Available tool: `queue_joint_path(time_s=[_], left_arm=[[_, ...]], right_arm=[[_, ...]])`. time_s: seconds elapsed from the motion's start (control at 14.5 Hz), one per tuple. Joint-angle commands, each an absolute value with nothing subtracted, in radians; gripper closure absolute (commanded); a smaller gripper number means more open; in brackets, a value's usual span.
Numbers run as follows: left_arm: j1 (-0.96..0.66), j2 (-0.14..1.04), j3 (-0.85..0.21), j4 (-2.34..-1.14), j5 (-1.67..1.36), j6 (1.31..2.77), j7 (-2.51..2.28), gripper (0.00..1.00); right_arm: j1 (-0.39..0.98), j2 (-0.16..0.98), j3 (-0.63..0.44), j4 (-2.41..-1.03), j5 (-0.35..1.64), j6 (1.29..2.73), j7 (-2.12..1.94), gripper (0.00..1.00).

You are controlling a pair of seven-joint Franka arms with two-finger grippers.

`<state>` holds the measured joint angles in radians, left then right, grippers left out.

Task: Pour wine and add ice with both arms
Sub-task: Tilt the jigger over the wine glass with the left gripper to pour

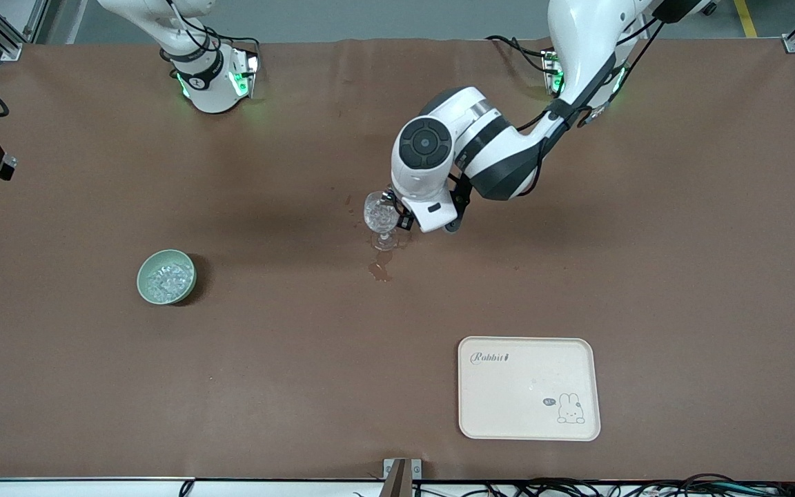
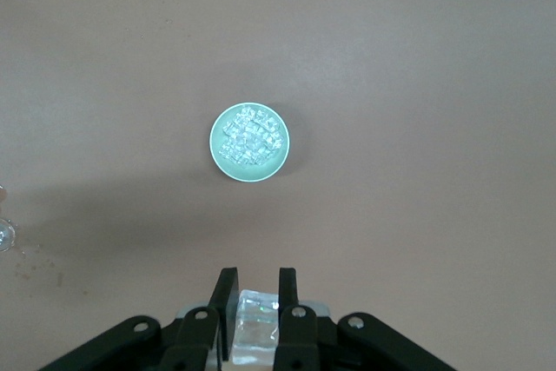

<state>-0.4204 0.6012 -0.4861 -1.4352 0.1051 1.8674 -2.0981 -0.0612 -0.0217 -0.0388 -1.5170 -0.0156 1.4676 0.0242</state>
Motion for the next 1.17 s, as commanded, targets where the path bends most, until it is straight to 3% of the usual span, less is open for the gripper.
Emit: queue_joint_path(time_s=[0.0, 1.1], left_arm=[[-0.44, 0.58, -0.477, -1.408, 0.132, 1.804, -2.117, 1.0], [-0.503, 0.607, -0.471, -1.355, 0.34, 1.793, -2.152, 1.0]], right_arm=[[-0.075, -0.044, -0.032, -1.536, -0.005, 1.471, 0.023, 1.0], [-0.075, -0.044, -0.034, -1.536, -0.003, 1.471, 0.023, 1.0]])
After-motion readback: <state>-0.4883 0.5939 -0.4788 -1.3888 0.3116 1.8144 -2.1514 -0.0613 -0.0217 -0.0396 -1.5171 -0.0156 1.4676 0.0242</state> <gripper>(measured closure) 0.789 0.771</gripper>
